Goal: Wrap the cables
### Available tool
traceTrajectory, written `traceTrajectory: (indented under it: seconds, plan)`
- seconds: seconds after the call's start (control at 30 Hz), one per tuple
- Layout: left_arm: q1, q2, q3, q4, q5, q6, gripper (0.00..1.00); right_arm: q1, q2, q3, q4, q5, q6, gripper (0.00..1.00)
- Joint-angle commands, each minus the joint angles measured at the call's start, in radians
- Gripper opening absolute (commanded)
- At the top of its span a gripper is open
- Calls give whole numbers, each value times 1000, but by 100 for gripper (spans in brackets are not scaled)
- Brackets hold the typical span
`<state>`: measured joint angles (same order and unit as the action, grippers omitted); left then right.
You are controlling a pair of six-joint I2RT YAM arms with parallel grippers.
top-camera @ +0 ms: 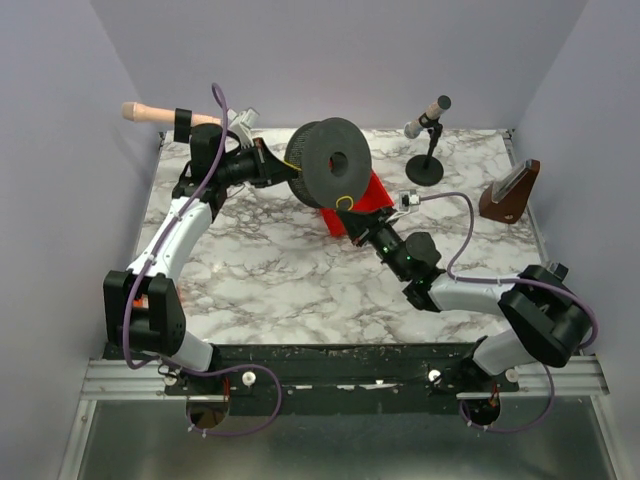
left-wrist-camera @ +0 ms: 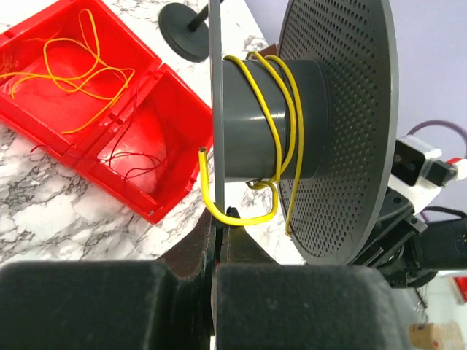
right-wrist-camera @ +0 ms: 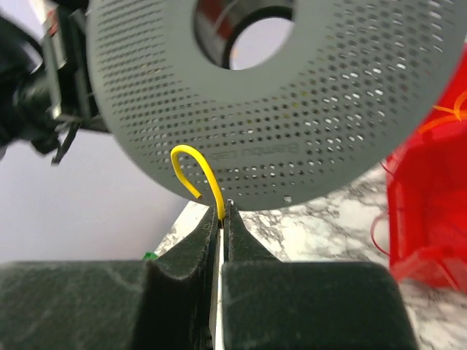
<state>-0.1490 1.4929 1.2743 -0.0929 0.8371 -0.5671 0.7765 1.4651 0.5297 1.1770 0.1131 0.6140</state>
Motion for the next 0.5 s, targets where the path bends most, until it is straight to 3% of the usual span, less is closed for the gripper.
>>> traceTrajectory:
  seconds: [0.0, 0.17, 0.37, 0.47]
  plan:
    - [11, -40, -67, 268, -15, -132, 0, -40, -11, 33, -204, 221, 257, 8]
    - [12, -45, -59, 314, -26, -158, 0, -82, 20, 39, -260, 237, 519, 5]
    - [11, -39, -67, 354, -16, -194, 0, -82, 18, 33, -283, 263, 647, 6]
    - [12, -31, -99, 390, -9, -215, 0, -80, 24, 12, -335, 258, 830, 5]
